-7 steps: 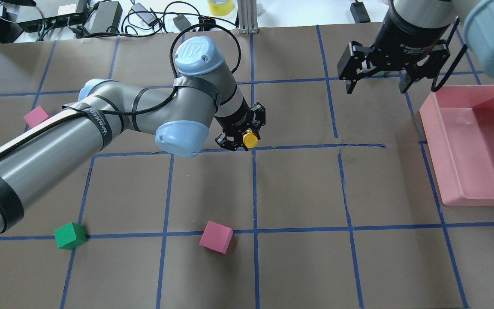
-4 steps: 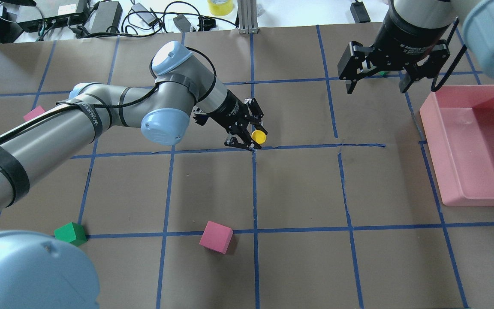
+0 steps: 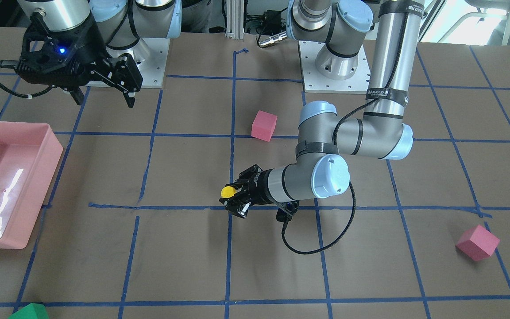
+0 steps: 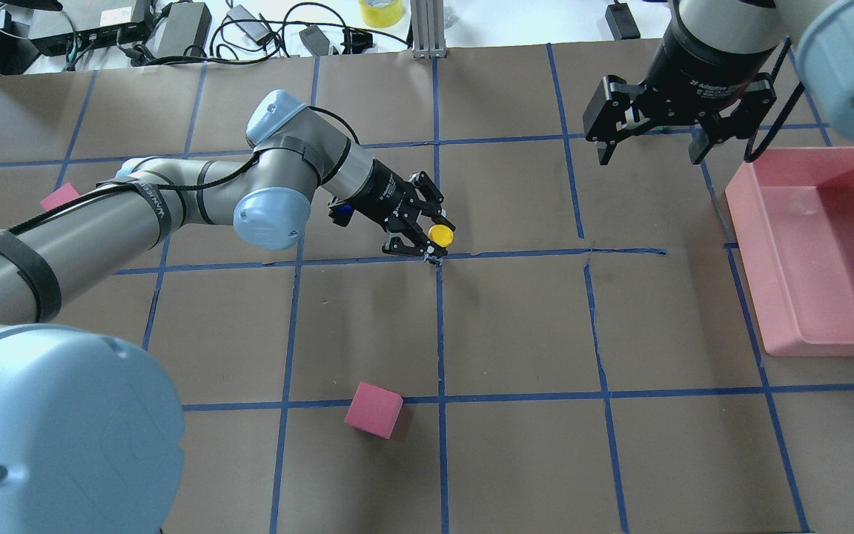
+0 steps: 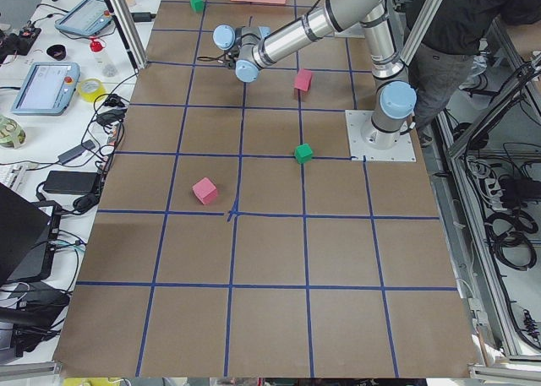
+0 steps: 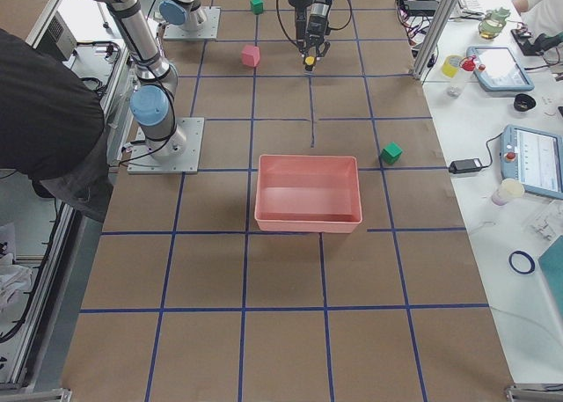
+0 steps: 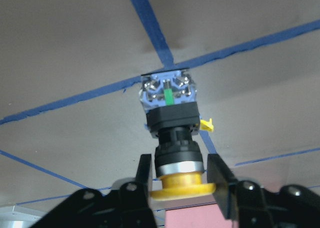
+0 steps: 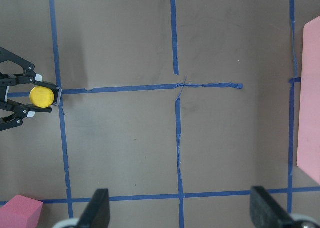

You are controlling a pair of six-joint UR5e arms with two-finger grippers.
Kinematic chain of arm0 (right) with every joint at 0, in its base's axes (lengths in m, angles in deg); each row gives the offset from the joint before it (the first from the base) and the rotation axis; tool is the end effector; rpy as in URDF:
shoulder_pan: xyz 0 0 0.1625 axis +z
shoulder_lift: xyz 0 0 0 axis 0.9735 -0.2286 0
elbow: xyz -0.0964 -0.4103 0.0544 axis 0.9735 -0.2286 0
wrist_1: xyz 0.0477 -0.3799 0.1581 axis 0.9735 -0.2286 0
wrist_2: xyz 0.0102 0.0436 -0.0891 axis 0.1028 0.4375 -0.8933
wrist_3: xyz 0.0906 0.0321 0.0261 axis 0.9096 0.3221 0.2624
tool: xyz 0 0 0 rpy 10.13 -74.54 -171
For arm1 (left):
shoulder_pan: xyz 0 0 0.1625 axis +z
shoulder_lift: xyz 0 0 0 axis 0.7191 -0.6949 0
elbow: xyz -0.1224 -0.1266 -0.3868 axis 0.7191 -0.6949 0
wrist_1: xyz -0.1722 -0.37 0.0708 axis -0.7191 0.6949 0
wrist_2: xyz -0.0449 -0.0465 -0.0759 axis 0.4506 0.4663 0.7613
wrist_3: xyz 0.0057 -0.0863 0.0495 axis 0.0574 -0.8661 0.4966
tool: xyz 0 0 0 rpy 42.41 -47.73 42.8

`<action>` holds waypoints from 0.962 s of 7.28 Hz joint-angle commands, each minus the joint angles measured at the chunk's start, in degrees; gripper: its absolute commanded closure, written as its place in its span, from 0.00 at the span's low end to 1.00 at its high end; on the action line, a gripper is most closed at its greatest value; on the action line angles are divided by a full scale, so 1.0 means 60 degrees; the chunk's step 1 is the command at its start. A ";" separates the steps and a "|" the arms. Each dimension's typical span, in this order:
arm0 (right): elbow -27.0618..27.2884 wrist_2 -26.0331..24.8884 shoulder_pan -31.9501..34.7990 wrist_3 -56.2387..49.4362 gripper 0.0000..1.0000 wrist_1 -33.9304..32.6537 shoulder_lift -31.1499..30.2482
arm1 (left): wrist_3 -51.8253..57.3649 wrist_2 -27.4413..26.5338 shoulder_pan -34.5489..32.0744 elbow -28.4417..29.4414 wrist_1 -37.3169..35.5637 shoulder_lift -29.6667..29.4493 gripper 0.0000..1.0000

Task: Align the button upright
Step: 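Set the switch down yellow cap up and open the left gripper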

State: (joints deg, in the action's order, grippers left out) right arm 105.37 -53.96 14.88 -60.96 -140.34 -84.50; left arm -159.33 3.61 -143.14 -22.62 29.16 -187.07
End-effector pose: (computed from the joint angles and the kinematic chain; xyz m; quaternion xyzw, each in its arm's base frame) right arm 0.1477 -0.4783 0.5125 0.0206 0.9995 -0.0240 0.0040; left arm -0.2764 -0.5792 0.1849 0.5223 -0.7644 -0.2942 0.2374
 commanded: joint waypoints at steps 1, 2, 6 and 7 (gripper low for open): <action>0.0012 -0.0009 0.0001 0.0001 0.00 0.0006 0.0017 | 0.0199 0.0199 0.0007 -0.0013 -0.0007 -0.0104 0.65; 0.0012 0.0005 0.0001 0.0001 0.00 0.0006 0.0017 | 0.0199 0.0112 0.0007 -0.0013 -0.0021 -0.0089 0.02; 0.0012 0.0005 0.0001 0.0001 0.00 0.0006 0.0002 | 0.0668 -0.1423 -0.0168 0.0789 0.0209 0.1223 0.01; 0.0012 -0.0009 0.0001 0.0001 0.00 0.0006 0.0002 | 0.0682 -0.1876 -0.0314 0.1082 0.0822 0.1998 0.01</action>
State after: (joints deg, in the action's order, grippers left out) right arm 105.45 -53.94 14.89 -60.96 -140.30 -84.49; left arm -155.67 -4.24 -144.05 -18.47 30.62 -180.22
